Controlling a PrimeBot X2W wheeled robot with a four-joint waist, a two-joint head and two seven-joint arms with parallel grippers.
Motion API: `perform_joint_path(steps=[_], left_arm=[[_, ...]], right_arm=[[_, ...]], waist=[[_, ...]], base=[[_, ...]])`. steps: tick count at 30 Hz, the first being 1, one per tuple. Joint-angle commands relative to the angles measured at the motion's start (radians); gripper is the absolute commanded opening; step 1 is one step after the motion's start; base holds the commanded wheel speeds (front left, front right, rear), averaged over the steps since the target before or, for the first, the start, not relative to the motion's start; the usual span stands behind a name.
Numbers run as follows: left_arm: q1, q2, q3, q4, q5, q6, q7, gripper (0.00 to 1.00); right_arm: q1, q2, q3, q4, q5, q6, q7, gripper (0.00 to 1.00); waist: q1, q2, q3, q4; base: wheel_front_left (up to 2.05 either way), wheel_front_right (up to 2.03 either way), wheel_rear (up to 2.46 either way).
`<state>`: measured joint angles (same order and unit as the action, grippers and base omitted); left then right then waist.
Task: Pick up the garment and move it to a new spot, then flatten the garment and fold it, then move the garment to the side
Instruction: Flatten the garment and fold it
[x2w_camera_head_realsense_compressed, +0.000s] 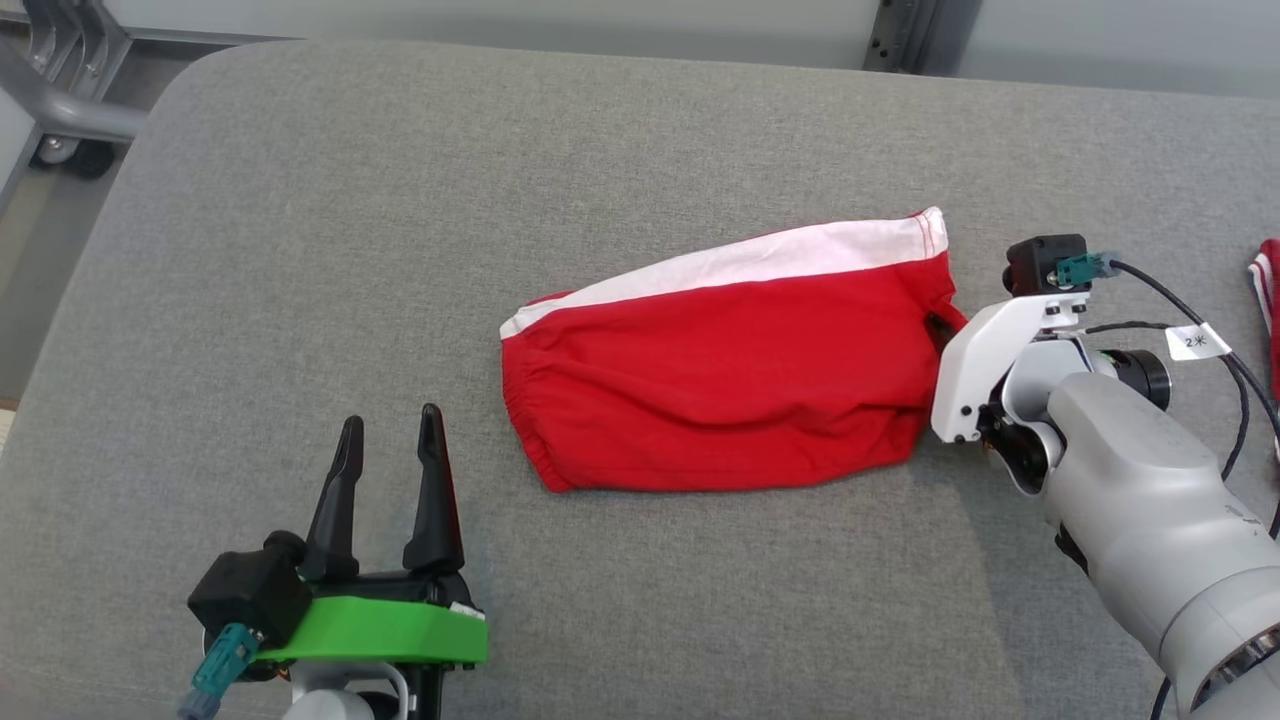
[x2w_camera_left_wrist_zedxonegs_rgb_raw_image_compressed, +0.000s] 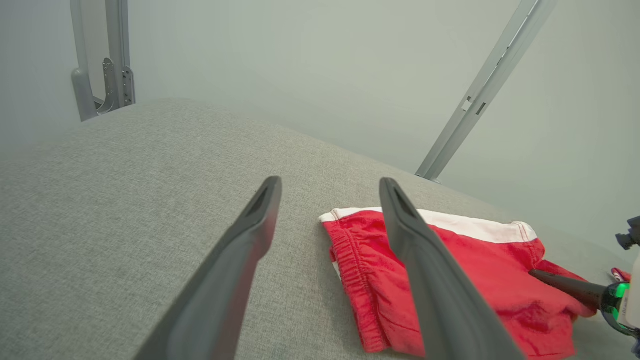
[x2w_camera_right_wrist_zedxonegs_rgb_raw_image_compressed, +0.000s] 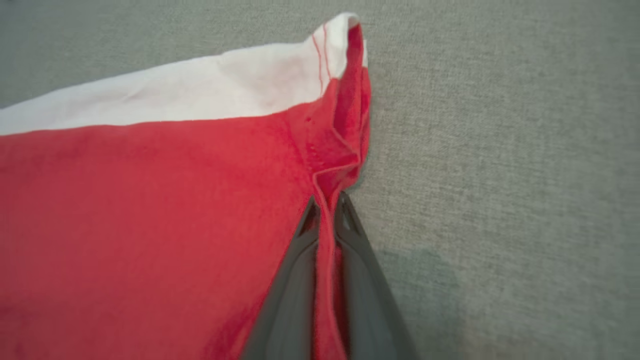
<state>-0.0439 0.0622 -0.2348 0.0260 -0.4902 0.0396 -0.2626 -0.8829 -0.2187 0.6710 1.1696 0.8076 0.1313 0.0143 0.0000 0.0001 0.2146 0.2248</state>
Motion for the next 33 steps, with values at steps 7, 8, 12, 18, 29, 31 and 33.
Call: perform_joint_path(steps=[7,8,12,18,29,31,33], left_arm=[[0.027,0.004,0.016,-0.007,0.021,-0.004,-0.003,1.0],[0.031,0.006,0.02,-0.008,0.023,-0.003,-0.002,1.0],[0.043,0.02,0.035,-0.013,0.026,0.001,-0.002,1.0],[0.051,0.051,0.045,-0.004,0.041,0.003,-0.001,1.0],[0.038,0.066,0.034,0.048,0.067,-0.003,-0.001,1.0],[0.038,0.064,0.031,0.057,0.069,-0.005,-0.001,1.0],[0.042,0.062,0.031,0.065,0.067,-0.008,-0.001,1.0]], right_arm=[[0.09,-0.012,0.004,-0.082,0.065,-0.001,-0.083,0.0],[0.108,-0.015,0.004,-0.1,0.079,-0.001,-0.096,0.0],[0.174,-0.037,0.01,-0.168,0.117,-0.001,-0.146,0.0],[0.246,-0.073,0.007,-0.249,0.153,-0.001,-0.215,0.0],[0.279,-0.081,-0.021,-0.261,0.161,-0.001,-0.257,0.0],[0.286,-0.083,-0.025,-0.254,0.162,-0.001,-0.261,0.0],[0.286,-0.081,-0.028,-0.251,0.158,-0.001,-0.264,0.0]], waist=[[0.0,-0.0001,-0.045,-0.084],[0.0,-0.0001,-0.051,-0.1],[0.0,-0.0001,-0.071,-0.163],[0.0,-0.0001,-0.078,-0.251],[0.0,-0.0001,-0.087,-0.301],[0.0,-0.0001,-0.095,-0.296],[0.0,-0.0001,-0.104,-0.288]], base=[[0.0,0.0,0.0],[0.0,0.0,0.0],[0.0,0.0,0.0],[0.0,0.0,0.0],[0.0,0.0,0.0],[0.0,0.0,0.0],[0.0,0.0,0.0]])
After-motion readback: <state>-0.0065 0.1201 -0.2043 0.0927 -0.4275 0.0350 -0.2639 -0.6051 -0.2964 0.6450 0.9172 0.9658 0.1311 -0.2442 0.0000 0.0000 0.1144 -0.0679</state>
